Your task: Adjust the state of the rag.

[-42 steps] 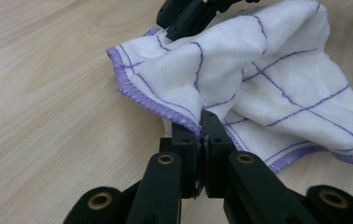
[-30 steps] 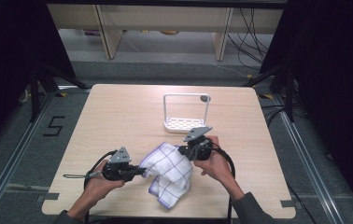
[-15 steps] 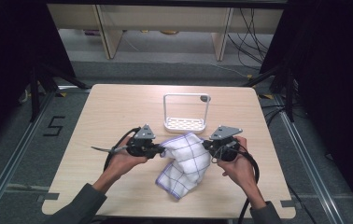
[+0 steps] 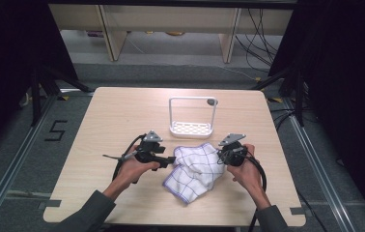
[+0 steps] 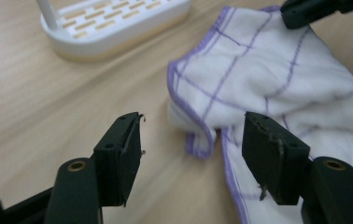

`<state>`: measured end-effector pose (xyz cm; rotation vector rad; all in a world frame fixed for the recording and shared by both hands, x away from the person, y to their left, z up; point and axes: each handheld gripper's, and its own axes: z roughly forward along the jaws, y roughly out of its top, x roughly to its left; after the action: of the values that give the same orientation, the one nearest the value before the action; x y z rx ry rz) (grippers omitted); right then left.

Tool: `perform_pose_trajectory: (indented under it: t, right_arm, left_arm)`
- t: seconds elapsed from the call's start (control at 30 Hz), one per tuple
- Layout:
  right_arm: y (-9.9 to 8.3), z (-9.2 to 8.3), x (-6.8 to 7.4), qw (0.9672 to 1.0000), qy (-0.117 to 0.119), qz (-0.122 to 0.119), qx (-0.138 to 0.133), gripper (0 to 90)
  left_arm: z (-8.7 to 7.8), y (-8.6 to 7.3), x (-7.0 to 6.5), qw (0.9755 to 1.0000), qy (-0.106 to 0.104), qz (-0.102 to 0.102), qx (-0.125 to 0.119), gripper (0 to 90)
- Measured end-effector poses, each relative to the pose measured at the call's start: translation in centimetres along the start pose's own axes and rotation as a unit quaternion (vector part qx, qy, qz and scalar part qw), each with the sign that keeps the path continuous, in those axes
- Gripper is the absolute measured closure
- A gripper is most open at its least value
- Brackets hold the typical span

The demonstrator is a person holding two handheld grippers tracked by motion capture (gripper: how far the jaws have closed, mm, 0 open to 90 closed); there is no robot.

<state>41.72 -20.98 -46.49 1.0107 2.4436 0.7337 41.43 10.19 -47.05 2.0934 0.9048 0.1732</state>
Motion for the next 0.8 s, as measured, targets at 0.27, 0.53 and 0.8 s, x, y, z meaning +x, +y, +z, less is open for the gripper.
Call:
perform_pose_trajectory:
  t: [0.27,0.53,0.8]
  right_arm:
    - [0.1,0.2,0.0,1.0,0.006,-0.001,0.005,84.8]
    - [0.0,0.3,0.0,0.9998,0.015,0.009,0.003,83.6]
    - [0.0,0.4,0.1,0.9998,0.015,0.008,0.001,83.0]
  left_arm:
    - [-0.6,-3.4,-1.6,0.9987,-0.043,-0.022,0.016,46.3]
    - [1.1,-3.8,-2.6,0.9982,-0.048,-0.002,0.037,55.6]
    - [2.7,-4.0,-3.2,0.9981,-0.021,0.041,0.04,72.0]
